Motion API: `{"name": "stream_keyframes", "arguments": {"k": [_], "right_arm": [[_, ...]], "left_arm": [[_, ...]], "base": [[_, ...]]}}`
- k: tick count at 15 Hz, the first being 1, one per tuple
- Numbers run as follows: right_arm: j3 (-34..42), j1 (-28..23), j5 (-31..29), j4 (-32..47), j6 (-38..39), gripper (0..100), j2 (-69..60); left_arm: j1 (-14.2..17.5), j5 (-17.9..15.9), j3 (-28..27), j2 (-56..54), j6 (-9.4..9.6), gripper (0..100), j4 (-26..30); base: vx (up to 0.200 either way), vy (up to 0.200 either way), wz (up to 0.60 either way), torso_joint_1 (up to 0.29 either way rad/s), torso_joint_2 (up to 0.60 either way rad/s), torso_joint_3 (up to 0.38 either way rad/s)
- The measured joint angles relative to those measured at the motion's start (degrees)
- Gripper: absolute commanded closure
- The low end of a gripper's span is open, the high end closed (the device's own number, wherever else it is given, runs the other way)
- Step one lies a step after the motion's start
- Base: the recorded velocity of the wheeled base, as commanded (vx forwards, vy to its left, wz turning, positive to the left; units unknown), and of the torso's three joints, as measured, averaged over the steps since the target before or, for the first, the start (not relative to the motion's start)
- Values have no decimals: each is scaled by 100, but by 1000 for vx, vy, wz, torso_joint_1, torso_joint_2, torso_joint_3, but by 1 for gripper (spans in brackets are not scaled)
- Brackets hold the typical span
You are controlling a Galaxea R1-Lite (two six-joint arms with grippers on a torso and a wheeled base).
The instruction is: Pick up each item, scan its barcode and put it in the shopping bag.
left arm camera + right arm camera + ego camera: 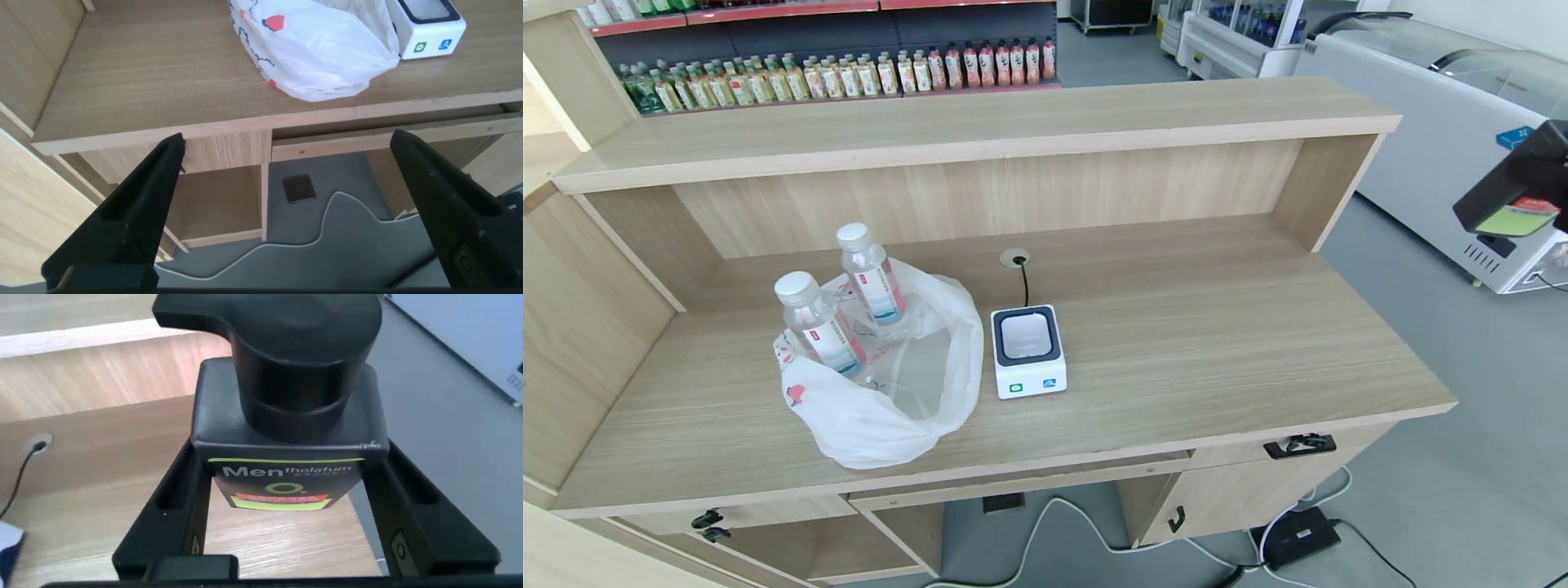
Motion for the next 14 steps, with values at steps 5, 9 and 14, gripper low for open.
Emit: {"name": "stream_keyframes", "arguments": {"k": [5,9,14], "right_arm": [[378,-284,-351,6,-5,100,-300],[468,-295,-745,44,-446,100,-347],[444,-26,-716,542,-785,100,-422]], "left_arm": [[0,-1,0,0,2,0,2],[0,-1,0,0,2,0,0],[2,-4,0,0,2,0,-5]], "base": [[0,0,0,0,0,0],[0,0,0,0,0,0],[0,0,600,0,0,3]]}}
